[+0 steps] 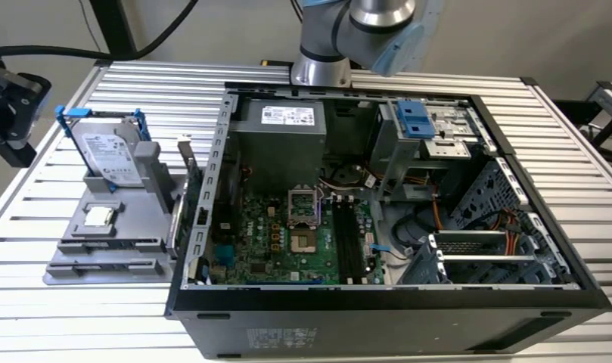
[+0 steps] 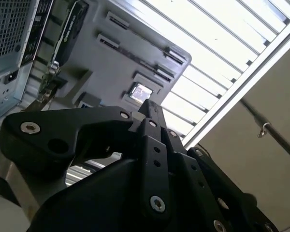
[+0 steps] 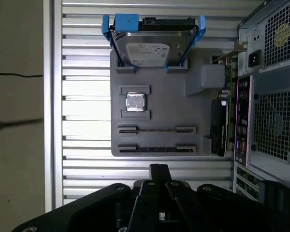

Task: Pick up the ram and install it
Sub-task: 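Pick up the ram and move it above insertion slot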

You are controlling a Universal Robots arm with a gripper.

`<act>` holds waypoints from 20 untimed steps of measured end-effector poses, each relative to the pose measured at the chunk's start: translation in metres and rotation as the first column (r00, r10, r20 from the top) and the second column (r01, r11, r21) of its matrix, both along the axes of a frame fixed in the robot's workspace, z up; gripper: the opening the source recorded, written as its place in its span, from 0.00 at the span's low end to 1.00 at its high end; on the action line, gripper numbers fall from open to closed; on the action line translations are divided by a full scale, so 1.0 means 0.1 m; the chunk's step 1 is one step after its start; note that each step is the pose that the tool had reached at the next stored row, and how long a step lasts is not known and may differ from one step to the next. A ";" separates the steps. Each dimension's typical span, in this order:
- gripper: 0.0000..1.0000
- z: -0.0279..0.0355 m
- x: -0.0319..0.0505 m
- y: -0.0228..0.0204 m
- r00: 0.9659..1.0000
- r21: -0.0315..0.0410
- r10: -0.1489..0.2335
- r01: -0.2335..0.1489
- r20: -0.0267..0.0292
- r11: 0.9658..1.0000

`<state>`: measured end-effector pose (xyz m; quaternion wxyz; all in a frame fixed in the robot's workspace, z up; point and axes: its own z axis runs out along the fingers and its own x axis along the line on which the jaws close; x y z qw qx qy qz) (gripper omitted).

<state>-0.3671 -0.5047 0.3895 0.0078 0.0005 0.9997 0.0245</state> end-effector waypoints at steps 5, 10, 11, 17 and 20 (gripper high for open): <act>0.00 0.000 0.000 -0.007 1.000 0.000 0.000 0.000 -0.001 1.000; 0.00 0.000 0.000 -0.007 1.000 0.000 0.000 0.000 -0.001 1.000; 0.00 0.000 0.000 -0.008 1.000 0.000 0.000 0.000 -0.001 1.000; 0.00 0.000 0.000 -0.016 1.000 0.000 0.000 0.000 -0.001 1.000; 0.00 0.000 0.000 -0.017 1.000 0.000 0.000 0.000 -0.001 1.000</act>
